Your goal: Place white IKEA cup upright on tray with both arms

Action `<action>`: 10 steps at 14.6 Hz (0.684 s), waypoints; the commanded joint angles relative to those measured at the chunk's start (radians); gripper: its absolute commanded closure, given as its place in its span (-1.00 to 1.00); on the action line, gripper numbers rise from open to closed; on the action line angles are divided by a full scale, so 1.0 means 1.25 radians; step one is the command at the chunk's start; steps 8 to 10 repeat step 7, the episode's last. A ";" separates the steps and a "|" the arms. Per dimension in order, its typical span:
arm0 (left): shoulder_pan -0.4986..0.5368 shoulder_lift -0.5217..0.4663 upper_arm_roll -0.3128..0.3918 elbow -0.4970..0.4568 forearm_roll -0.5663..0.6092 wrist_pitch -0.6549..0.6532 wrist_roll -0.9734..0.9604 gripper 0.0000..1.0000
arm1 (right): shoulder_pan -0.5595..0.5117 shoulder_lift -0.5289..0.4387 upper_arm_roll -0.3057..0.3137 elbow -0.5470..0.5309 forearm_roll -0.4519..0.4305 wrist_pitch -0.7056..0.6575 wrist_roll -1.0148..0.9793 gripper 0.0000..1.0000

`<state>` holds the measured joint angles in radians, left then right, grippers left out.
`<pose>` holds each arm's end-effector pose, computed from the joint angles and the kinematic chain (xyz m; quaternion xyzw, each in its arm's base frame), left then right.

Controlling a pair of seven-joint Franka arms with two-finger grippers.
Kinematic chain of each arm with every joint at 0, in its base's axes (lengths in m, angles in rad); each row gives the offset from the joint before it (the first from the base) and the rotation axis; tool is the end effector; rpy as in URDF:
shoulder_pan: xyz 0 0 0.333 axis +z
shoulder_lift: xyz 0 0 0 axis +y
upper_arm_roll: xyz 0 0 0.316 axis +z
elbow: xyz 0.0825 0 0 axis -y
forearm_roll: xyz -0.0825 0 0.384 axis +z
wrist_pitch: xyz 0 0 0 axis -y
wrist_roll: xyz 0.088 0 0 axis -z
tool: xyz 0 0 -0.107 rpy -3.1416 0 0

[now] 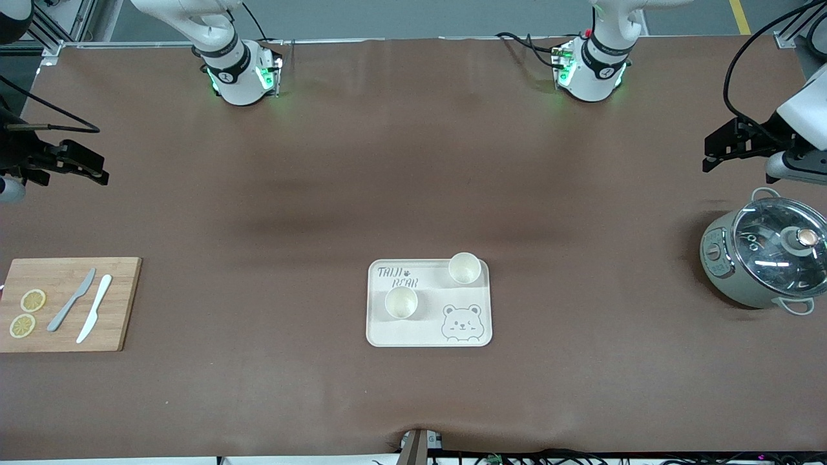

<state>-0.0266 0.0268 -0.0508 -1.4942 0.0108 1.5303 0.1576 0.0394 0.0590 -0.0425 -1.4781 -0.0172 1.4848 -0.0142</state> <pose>0.5578 -0.0416 0.6420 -0.9931 0.1170 -0.0045 0.0049 0.5643 -0.0029 0.6276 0.9996 0.0050 -0.0262 0.0096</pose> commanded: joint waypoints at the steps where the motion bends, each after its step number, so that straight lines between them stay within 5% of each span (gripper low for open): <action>1: 0.000 -0.005 0.001 0.003 0.016 -0.011 0.013 -1.00 | -0.009 -0.010 0.011 -0.013 -0.007 0.003 -0.010 -1.00; 10: 0.000 -0.005 0.001 0.003 0.016 -0.011 0.009 -1.00 | -0.008 -0.010 0.012 -0.013 -0.007 0.003 -0.010 -1.00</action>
